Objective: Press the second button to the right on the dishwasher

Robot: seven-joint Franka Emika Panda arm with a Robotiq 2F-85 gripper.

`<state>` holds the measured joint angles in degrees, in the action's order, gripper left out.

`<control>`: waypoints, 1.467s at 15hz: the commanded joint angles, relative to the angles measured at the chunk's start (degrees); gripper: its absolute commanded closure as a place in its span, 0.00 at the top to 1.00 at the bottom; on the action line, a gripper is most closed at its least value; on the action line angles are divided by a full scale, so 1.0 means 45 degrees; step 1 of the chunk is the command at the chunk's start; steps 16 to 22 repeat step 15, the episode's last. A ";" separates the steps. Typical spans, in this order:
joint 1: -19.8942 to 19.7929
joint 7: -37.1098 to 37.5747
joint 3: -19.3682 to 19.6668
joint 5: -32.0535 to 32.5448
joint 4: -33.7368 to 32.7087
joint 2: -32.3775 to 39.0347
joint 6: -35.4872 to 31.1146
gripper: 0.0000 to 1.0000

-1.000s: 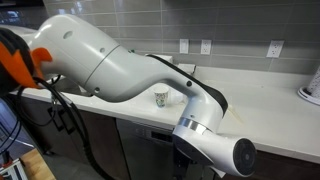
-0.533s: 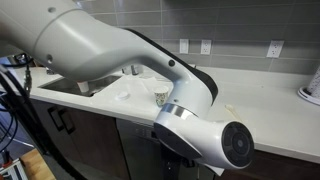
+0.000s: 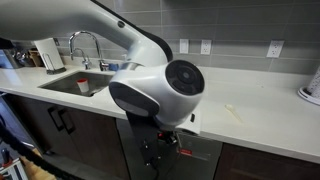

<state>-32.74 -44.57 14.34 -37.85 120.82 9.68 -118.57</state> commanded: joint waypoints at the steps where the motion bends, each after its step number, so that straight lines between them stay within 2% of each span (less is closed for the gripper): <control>1: 0.1366 -0.0315 0.0243 0.1771 0.2769 -0.2744 -0.1608 1.00; 4: 0.2215 -0.0136 0.0199 0.2948 0.4246 -0.4289 -0.2349 1.00; 5: 0.2253 -0.0036 0.0560 0.2348 0.2857 -0.3005 -0.1718 1.00; 7: 0.2654 0.0003 0.0588 0.2704 0.3657 -0.3838 -0.1966 1.00; 22: 0.2713 0.0019 0.0659 0.2831 0.3957 -0.4174 -0.2079 1.00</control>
